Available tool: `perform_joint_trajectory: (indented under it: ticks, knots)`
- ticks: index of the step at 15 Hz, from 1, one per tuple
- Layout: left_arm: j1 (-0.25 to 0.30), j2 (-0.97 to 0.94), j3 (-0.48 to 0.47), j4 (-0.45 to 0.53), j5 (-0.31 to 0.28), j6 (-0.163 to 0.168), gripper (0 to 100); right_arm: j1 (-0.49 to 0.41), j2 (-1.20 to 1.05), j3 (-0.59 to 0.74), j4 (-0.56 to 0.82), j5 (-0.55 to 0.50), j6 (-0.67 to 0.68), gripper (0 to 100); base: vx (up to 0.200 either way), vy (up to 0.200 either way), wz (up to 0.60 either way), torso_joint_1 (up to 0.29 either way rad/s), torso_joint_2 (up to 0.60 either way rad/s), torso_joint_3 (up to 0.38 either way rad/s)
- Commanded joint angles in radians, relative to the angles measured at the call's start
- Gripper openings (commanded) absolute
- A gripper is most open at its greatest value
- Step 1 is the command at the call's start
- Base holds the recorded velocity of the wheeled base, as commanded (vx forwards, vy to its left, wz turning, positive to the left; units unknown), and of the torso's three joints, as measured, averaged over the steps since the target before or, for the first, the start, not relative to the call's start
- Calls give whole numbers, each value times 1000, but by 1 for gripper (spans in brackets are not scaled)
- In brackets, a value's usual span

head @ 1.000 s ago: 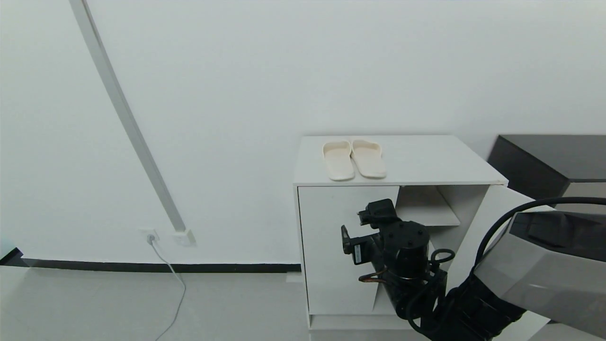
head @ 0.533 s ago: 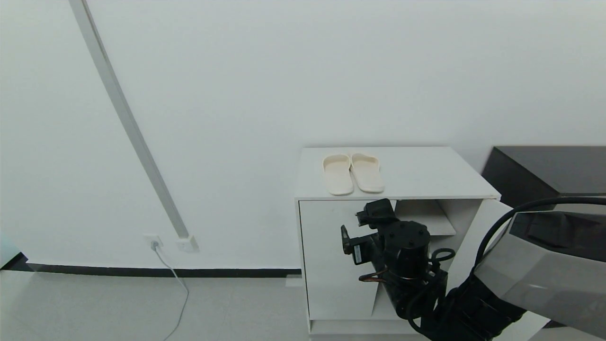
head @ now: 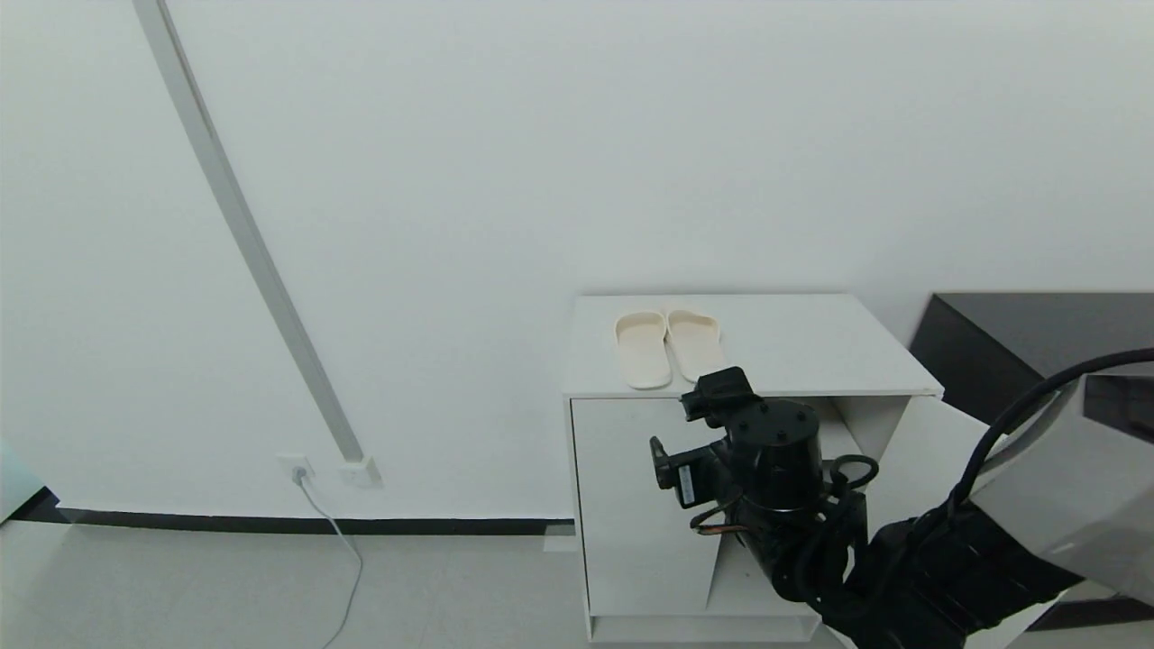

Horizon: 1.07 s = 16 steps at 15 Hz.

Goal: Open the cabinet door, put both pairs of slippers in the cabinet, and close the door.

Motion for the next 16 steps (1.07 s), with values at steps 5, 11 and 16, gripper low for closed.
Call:
perform_joint_trajectory:
  ticks: [5, 11, 16]
  knots:
    - [0, 0, 0, 0, -2, 2, 0, -9, -52, -97, 164, -2, 98, 100, 0, 0, 0, 0, 0, 0]
    - [0, 0, 0, 0, -2, -2, 0, -18, -52, -97, 164, -3, 101, 100, 200, 0, 0, -1, -4, 4]
    - [0, 0, 0, 0, -2, -3, 0, -36, 0, -94, 157, 3, 110, 100, 200, 0, 0, 9, 3, 2]
